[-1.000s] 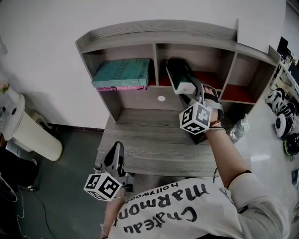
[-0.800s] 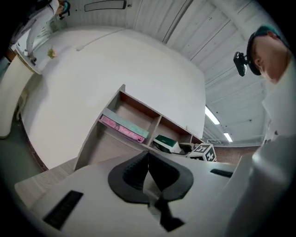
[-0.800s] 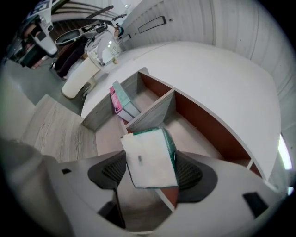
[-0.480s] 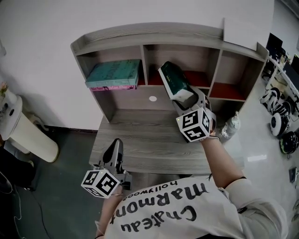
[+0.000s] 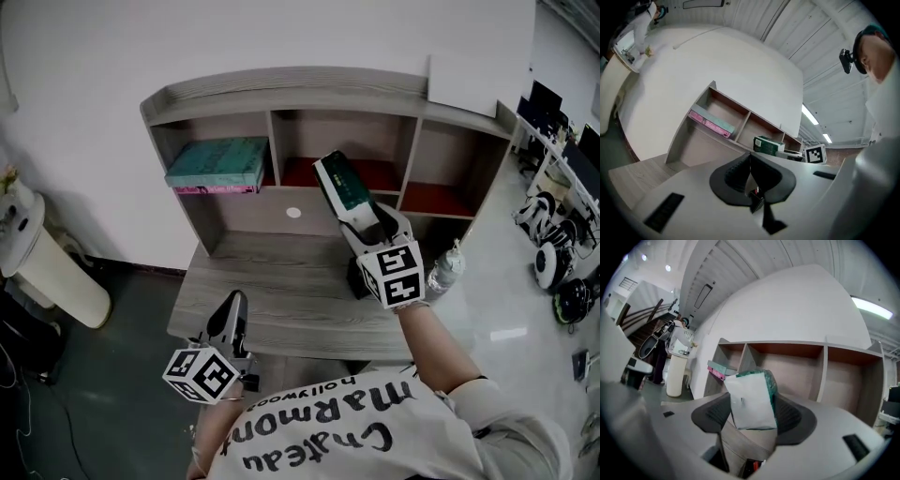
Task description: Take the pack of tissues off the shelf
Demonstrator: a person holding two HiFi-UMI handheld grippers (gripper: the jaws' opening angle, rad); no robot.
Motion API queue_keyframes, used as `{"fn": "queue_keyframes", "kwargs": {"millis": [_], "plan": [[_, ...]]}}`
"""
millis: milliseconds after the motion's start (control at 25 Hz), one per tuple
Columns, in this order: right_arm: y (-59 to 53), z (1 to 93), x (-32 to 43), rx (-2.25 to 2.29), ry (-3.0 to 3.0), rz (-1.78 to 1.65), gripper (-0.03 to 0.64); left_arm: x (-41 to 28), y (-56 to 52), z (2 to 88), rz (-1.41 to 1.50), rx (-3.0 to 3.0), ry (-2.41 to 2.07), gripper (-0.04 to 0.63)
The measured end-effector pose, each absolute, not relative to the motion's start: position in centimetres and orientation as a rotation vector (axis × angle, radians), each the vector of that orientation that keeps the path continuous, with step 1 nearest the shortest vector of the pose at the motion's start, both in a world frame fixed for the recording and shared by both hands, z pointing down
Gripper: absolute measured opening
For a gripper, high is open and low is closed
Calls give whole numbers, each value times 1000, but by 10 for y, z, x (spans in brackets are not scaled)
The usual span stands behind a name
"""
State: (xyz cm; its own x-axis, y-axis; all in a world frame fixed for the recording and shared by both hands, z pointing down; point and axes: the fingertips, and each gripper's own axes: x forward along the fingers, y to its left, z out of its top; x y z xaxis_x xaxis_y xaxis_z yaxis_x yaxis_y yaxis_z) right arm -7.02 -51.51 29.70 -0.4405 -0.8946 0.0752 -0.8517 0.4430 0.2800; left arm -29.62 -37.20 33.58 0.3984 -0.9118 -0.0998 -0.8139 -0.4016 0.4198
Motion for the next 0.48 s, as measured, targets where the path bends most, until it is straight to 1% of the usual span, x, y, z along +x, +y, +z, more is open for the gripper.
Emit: {"fn": "queue_keyframes", "kwargs": {"millis": [480], "plan": [[-468,313,-38,1470,-2572,-145,281,-266,-351,338,-415,2342,-1561,18]]}}
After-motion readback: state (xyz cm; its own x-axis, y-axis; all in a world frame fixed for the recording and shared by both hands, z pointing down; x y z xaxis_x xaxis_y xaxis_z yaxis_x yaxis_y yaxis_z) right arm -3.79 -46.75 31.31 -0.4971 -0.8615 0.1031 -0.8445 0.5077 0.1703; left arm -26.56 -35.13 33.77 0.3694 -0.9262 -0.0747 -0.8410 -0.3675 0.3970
